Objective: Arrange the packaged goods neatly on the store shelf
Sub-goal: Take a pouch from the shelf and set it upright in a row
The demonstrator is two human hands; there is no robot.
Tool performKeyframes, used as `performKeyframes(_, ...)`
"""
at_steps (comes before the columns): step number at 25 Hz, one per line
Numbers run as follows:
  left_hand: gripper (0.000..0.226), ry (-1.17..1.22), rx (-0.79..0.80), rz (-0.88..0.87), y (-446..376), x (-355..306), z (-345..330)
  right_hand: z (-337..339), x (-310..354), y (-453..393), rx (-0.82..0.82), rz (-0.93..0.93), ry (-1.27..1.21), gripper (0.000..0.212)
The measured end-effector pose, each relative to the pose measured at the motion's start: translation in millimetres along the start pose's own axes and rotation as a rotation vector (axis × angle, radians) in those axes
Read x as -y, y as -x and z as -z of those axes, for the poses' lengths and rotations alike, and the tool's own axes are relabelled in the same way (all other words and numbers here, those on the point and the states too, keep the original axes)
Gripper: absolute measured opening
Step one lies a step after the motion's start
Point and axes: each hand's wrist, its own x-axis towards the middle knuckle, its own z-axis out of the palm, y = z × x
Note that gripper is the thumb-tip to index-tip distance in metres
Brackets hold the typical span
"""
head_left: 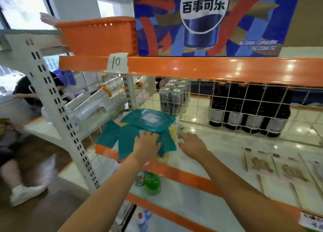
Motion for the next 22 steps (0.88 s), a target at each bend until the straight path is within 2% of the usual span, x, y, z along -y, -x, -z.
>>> performKeyframes(5, 0.046, 0.016, 0.055, 0.072, -9, 29, -5, -15, 23, -30, 0.036, -0.003, 0.025, 0.036)
performKeyframes(10, 0.041, 0.061, 0.039, 0.145, -24, 46, -6, -14, 26, -82, 0.035, 0.052, 0.059, 0.032)
performKeyframes(18, 0.04, 0.066, 0.033, 0.255, -45, 49, -18, -14, 29, -168, 0.082, 0.087, 0.026, 0.036)
performKeyframes(22, 0.039, 0.079, 0.001, 0.292, -54, 45, -22, -19, 28, -192, 0.118, 0.03, 0.055, 0.042)
